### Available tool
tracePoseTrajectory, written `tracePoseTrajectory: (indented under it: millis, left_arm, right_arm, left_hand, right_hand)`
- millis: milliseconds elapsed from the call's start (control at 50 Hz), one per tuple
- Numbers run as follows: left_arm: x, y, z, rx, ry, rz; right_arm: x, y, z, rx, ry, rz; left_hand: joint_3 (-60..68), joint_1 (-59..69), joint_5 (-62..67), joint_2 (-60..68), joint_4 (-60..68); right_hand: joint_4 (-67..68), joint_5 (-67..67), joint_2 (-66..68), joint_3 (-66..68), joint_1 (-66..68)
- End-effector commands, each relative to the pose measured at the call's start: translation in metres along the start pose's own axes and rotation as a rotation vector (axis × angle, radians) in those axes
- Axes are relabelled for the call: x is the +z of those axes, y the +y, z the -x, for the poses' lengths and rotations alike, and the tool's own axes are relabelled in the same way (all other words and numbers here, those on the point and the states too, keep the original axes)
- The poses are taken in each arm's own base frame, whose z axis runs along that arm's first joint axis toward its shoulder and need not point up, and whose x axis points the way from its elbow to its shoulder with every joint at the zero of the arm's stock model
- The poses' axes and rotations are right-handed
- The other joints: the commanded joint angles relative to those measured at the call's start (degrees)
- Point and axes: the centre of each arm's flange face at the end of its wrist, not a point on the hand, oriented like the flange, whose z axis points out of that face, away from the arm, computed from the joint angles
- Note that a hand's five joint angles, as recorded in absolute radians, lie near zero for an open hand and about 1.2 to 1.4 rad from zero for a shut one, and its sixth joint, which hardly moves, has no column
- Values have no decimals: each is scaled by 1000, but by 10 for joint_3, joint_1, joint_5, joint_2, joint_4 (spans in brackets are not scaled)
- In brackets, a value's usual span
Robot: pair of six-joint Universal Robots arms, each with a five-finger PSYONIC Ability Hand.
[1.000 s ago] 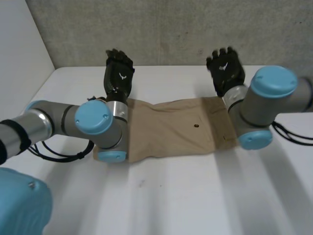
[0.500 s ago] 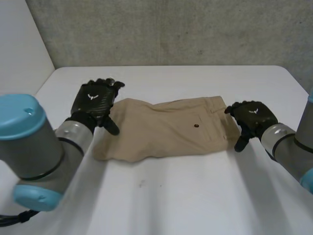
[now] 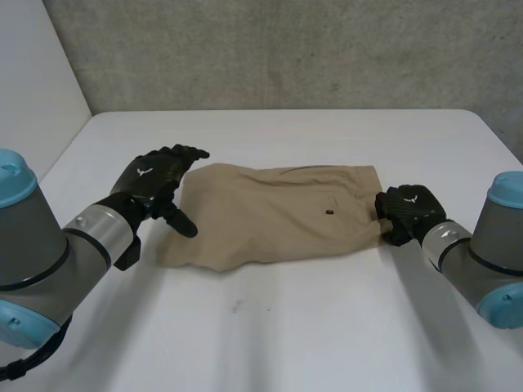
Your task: Fold the shorts.
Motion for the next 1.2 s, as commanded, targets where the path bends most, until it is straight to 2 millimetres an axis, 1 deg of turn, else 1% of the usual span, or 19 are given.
tracePoseTrajectory:
  millis: [20,140,300,340,360,380,480,580,600,660,720,760,800,860,880,900,980,1100,1200]
  left_arm:
    - [-2,-2,3,2,-43,-4]
    - [-7,-11,6,12,-79,-32]
    - [-15,-27,3,23,-77,-83]
    - [-15,-28,2,25,-74,-90]
    - [-16,-31,1,29,-71,-99]
    - [-16,-32,0,29,-71,-102]
    - [-16,-38,-1,44,-68,-124]
    - [-11,-47,0,62,-71,-155]
    - [-9,-52,1,65,-79,-166]
    - [-6,-59,3,69,-97,-189]
    - [0,-65,4,72,-119,-207]
    - [7,-70,5,71,-126,-221]
    - [13,-72,4,72,-123,-227]
    - [23,-72,-5,74,-99,-224]
    - [26,-72,-9,75,-88,-224]
    - [31,-71,-16,75,-66,-220]
    - [47,-58,-32,74,-21,-180]
    - [63,-18,-57,69,35,-35]
    - [64,21,-59,79,-56,137]
  right_arm:
    - [-6,-12,-14,-4,51,-11]
    - [-32,-30,-64,-54,198,23]
    - [-37,-59,-72,-318,236,27]
    - [-35,-75,-55,-366,210,-19]
    - [-34,-95,-28,-406,169,-87]
    - [-35,-105,-15,-422,148,-125]
    - [-35,-132,52,-477,7,-263]
    - [-47,-131,130,-558,-188,-366]
    - [-53,-123,159,-592,-286,-397]
    - [-64,-104,192,-628,-427,-409]
    - [-69,-86,204,-626,-535,-398]
    - [-74,-85,205,-617,-563,-406]
    - [-75,-91,201,-603,-549,-415]
    - [-67,-111,171,-477,-445,-398]
    - [-62,-117,157,-414,-403,-384]
    - [-53,-128,128,-269,-316,-365]
    - [-38,-149,80,49,-199,-354]
    - [-8,-117,83,133,-224,-203]
    - [12,-97,90,136,-254,-83]
  left_hand:
    - [-18,-9,-22,-11,-14]
    - [-20,-10,-23,-13,-15]
    - [-20,-10,-23,-13,-15]
    - [-22,-12,-25,-15,-17]
    - [-22,-12,-25,-15,-17]
    - [-22,-12,-25,-15,-17]
    - [-22,-12,-25,-15,-17]
    - [-22,-12,-26,-15,-18]
    - [-22,-12,-26,-15,-18]
    - [-22,-12,-26,-15,-18]
    - [-22,-12,-26,-15,-18]
    - [-22,-12,-26,-15,-18]
    - [-22,-12,-26,-15,-18]
    - [-22,-12,-26,-15,-18]
    - [-22,-12,-26,-15,-18]
    - [-22,-12,-26,-15,-18]
    - [-18,-9,-22,-11,-14]
    - [-10,0,-13,-3,-5]
    - [-10,0,-13,-3,-5]
  right_hand:
    - [220,249,208,212,325]
    - [220,249,208,212,325]
    - [220,249,208,212,325]
    - [220,249,208,212,325]
    - [220,249,208,212,325]
    - [220,249,208,212,325]
    - [220,249,208,212,325]
    - [220,249,208,212,325]
    - [220,249,208,212,325]
    - [220,249,208,212,325]
    - [-185,-156,-197,-193,-80]
    - [-480,-451,-492,-488,-375]
    - [-480,-451,-492,-488,-375]
    - [-480,-451,-492,-488,-375]
    - [-480,-451,-492,-488,-375]
    - [-480,-451,-492,-488,-375]
    - [-480,-451,-492,-488,-375]
    - [-480,-451,-492,-488,-375]
    - [-480,-451,-492,-488,-375]
